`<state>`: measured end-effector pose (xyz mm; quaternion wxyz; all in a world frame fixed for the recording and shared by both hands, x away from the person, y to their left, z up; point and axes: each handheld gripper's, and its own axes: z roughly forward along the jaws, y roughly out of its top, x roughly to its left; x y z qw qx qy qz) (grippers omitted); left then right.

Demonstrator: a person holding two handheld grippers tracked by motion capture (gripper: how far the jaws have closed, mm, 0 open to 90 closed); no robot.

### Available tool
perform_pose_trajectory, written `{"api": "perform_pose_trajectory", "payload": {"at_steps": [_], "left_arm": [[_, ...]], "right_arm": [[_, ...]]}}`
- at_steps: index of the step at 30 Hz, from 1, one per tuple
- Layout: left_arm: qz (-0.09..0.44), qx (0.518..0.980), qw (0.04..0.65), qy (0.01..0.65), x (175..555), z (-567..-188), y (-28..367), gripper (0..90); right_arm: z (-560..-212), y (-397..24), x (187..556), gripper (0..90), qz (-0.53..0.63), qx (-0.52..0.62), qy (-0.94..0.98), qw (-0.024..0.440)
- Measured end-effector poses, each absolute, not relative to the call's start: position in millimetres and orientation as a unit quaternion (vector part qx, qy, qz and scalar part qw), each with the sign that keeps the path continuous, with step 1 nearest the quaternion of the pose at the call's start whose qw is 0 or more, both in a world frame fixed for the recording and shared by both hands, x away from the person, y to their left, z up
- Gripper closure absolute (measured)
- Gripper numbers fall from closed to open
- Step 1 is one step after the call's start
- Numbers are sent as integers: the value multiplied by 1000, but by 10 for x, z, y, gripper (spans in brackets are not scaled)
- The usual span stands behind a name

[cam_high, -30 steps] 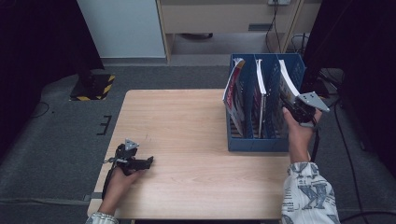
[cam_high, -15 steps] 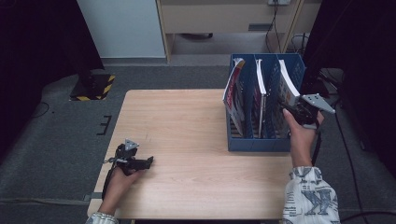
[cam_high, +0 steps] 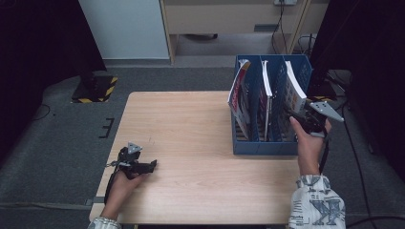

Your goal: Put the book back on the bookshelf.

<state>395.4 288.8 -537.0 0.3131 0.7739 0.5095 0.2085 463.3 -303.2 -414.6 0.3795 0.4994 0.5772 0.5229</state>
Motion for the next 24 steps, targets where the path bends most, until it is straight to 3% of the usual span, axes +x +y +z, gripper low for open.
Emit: {"api": "perform_pose_trajectory", "payload": {"at_steps": [24], "left_arm": [[208, 774, 313, 510, 3954, -5370, 2888, 0]], "right_arm": [[-4152, -3001, 4406, 133, 513, 496, 587, 383]]}}
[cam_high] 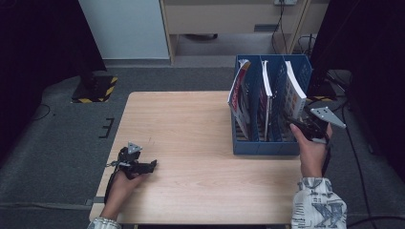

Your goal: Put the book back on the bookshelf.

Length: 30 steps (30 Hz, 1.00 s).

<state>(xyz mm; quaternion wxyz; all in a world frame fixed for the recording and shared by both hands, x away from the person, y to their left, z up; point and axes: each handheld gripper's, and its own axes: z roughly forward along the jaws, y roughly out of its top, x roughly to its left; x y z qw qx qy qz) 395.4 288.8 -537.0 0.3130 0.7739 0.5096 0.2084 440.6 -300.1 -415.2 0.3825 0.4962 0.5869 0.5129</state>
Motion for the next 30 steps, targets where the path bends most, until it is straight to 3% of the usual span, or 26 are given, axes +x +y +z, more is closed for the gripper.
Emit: {"api": "perform_pose_trajectory", "payload": {"at_steps": [30], "left_arm": [[208, 774, 313, 510, 3954, -5370, 2888, 0]], "right_arm": [[-4216, -2883, 4122, 64, 506, 495, 601, 371]]}}
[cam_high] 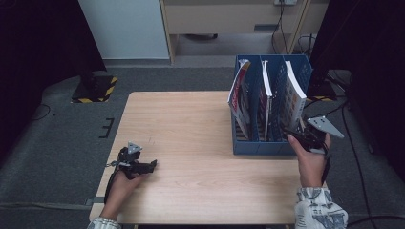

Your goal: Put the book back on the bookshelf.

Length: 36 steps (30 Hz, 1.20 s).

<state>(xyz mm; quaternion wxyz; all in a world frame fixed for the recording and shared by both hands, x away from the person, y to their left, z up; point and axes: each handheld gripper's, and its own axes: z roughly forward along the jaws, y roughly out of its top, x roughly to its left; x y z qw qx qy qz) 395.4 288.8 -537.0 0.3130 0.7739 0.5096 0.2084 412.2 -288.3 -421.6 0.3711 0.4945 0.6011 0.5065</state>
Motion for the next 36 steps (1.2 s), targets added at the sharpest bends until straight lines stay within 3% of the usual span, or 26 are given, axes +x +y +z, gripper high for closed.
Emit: {"api": "perform_pose_trajectory", "payload": {"at_steps": [36], "left_arm": [[209, 774, 313, 510, 3954, -5370, 2888, 0]], "right_arm": [[-4218, -2619, 3925, 37, 516, 473, 625, 346]]}}
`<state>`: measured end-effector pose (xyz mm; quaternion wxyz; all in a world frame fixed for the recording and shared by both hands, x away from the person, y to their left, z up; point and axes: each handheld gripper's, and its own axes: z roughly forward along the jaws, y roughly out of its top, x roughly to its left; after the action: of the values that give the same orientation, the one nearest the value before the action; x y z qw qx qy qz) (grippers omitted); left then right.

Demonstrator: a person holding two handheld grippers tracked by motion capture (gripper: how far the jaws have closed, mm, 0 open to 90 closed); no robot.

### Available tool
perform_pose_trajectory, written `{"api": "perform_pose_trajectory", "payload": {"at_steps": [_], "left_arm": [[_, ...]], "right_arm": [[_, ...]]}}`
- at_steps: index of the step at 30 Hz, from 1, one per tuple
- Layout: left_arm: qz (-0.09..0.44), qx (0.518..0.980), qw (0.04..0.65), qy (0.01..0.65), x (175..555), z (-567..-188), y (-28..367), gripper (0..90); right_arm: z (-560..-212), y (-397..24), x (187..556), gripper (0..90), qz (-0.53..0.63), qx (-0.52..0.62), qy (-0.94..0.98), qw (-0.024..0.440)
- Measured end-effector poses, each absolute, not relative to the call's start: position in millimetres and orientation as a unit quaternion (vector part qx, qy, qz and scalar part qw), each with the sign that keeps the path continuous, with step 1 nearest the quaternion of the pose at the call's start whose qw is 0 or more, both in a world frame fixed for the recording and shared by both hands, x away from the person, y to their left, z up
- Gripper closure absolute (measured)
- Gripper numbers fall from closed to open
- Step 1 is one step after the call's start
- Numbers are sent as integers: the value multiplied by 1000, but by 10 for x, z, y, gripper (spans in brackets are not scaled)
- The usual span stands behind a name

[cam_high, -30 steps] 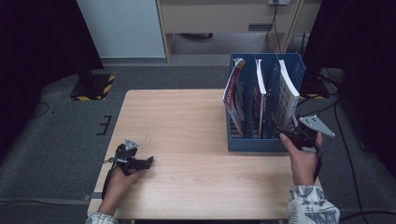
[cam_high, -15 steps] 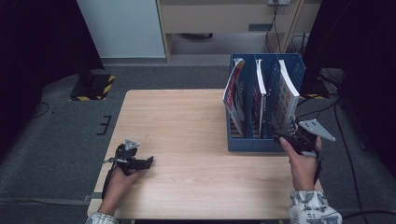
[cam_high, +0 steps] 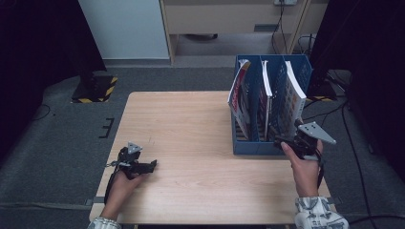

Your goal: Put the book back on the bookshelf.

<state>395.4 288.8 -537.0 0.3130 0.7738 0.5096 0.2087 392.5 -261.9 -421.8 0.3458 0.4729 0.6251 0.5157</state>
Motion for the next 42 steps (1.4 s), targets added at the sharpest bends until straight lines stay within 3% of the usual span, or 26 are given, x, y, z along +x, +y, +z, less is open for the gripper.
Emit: {"api": "perform_pose_trajectory", "payload": {"at_steps": [42], "left_arm": [[209, 774, 313, 510, 3954, -5370, 2888, 0]], "right_arm": [[-4287, -2062, 3899, 36, 516, 413, 689, 298]]}}
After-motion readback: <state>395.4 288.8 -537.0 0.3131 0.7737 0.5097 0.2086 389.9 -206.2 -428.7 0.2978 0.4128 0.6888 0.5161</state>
